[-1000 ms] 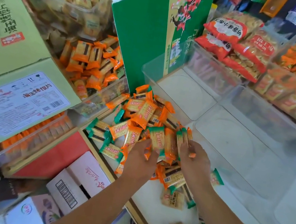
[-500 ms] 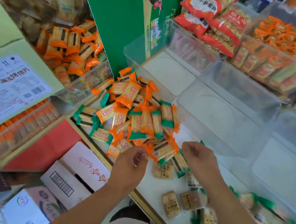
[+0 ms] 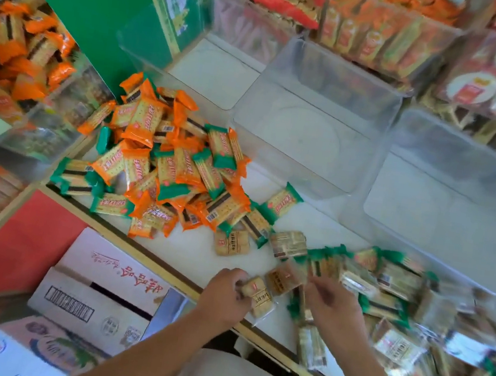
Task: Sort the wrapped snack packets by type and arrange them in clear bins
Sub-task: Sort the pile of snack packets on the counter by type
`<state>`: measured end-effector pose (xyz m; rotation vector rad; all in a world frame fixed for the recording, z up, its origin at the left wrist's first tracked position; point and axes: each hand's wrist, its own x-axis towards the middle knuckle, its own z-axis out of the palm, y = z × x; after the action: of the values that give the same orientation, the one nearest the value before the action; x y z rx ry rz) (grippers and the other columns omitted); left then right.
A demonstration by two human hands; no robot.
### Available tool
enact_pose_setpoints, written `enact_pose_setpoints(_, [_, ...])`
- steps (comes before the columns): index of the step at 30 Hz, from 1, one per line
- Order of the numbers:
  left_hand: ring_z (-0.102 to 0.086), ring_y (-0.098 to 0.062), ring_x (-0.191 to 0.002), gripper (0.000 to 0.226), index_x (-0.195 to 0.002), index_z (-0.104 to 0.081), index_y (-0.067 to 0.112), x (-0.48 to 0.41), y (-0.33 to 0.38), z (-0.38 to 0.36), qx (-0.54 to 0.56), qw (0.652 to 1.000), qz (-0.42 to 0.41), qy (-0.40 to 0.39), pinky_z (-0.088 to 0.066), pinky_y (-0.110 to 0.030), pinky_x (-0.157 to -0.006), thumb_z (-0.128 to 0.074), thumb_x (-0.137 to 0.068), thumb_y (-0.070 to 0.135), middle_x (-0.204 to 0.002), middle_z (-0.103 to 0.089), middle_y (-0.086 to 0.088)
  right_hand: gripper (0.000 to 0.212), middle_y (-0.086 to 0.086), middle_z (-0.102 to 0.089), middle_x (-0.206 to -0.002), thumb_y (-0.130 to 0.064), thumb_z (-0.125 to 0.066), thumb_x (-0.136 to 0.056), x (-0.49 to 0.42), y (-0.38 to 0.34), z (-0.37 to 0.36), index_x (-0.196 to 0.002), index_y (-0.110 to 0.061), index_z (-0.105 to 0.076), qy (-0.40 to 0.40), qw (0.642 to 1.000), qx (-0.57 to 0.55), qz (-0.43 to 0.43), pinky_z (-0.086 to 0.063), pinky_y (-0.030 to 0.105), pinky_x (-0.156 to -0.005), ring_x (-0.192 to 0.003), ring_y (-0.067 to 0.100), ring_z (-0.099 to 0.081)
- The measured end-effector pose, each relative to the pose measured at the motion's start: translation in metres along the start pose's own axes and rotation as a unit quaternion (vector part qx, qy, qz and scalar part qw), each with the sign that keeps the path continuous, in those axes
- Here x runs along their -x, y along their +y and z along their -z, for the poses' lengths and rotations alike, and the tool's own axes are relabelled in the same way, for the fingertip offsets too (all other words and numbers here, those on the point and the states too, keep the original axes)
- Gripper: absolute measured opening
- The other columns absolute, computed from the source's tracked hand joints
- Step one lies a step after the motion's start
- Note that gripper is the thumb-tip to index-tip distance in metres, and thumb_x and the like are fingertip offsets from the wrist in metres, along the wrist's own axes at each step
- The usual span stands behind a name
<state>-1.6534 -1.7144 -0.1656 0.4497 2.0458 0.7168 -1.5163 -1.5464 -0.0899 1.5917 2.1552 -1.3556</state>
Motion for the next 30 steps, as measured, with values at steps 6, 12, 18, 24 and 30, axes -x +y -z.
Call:
enact_pose_setpoints(6, [-0.060,-0.005,-0.103,0.041,-0.131,-0.061,0.023,-0.001,-0.008,0.019,0.018,0.995,-0.016,0.097,-0.046,-0.016,-0.085,-0.074,-0.092,0.030,-0.121,-0.058,0.012,0.017,-0.017,-0.063,-0.103,-0.036,-0.069,-0.093,-0.015,-0.006,-0.015,-0.110,-0.033,-0.067,0.031,0.988,0.070,0.134,-0.046,0.014,-0.072,-0.092,0.002,-0.061])
enact_pose_setpoints(12, [-0.024,-0.009,-0.151,0.056,-0.156,-0.040,0.031,-0.019,0.002,0.053,-0.249,0.946,-0.207,0.026,-0.029,-0.029,-0.120,-0.051,-0.102,0.035,-0.165,-0.029,0.013,0.025,-0.015,-0.062,-0.117,-0.027,-0.067,-0.096,-0.038,-0.027,-0.022,-0.120,-0.023,-0.070,0.004,0.970,0.118,0.214,-0.047,0.021,-0.088,-0.109,0.008,-0.059])
enact_pose_setpoints(18, [-0.005,-0.015,-0.159,0.071,-0.164,-0.018,0.023,-0.013,-0.008,0.062,-0.370,0.913,-0.170,0.002,-0.022,-0.040,-0.124,-0.016,-0.101,0.055,-0.172,-0.003,0.007,0.039,-0.008,-0.055,-0.143,-0.041,-0.053,-0.102,-0.082,-0.071,-0.038,-0.137,-0.025,-0.059,-0.058,0.945,0.215,0.238,-0.047,0.031,-0.104,-0.130,0.013,-0.050])
enact_pose_setpoints(24, [-0.060,-0.021,-0.118,0.040,-0.124,-0.068,0.017,-0.008,-0.015,0.076,-0.245,0.924,-0.246,0.161,-0.058,-0.037,-0.091,-0.045,-0.097,0.037,-0.127,-0.067,0.001,0.045,-0.006,-0.054,-0.136,-0.046,-0.059,-0.095,-0.106,-0.072,-0.045,-0.137,-0.030,-0.054,-0.083,0.922,0.348,0.148,-0.048,0.032,-0.089,-0.122,0.017,-0.051])
enact_pose_setpoints(30, [-0.061,-0.026,-0.117,0.024,-0.103,-0.074,0.014,-0.065,0.039,0.073,-0.332,0.858,-0.373,0.124,-0.056,-0.043,-0.096,-0.076,-0.080,0.012,-0.118,-0.068,-0.004,0.045,-0.008,-0.050,-0.141,-0.049,-0.062,-0.095,-0.112,-0.046,-0.023,-0.135,-0.030,-0.058,-0.021,0.968,0.225,0.106,-0.049,0.034,-0.092,-0.127,0.014,-0.048])
